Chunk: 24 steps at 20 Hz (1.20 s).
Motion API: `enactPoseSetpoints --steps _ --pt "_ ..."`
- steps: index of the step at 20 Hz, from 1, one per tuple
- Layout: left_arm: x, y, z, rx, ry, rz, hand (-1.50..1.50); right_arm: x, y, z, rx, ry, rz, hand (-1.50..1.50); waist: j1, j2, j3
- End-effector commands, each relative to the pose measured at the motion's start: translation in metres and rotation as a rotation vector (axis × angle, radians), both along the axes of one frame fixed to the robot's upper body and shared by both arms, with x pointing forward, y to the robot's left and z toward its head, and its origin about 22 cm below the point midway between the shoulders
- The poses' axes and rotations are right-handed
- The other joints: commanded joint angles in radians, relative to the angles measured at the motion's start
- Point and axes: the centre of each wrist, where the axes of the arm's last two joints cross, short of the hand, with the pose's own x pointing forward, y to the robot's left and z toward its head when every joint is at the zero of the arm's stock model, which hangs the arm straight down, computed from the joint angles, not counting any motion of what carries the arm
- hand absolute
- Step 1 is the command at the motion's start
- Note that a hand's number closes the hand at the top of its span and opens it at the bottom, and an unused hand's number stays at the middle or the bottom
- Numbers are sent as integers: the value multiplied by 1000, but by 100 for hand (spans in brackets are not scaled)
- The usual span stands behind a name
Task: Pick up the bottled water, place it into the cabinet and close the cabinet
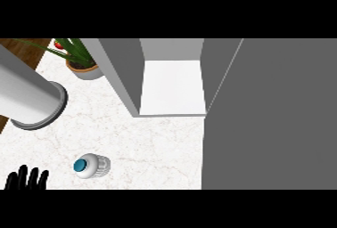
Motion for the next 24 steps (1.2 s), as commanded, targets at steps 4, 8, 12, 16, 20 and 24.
enactPoseSetpoints --steps 4,8,12,16,20,24 --pt "13 23 -48 -1 54 -5 -150 -17 1 46 24 -58 16 -150 3 2 0" --pt "32 13 -80 -19 79 -20 -150 -20 7 42 29 -72 16 -150 0 2 -1" --pt "45 18 -99 -28 77 8 -150 -26 2 35 6 -50 5 -150 -3 1 0" --pt "57 25 -113 -28 75 17 -150 -29 -1 35 6 -60 2 -150 -2 2 0" --pt "53 22 -130 -34 89 17 -150 -35 -11 34 -10 -51 14 -150 -2 1 0" --pt "68 29 -146 -17 86 39 -150 -35 -3 29 -8 -58 -6 -150 0 2 0"
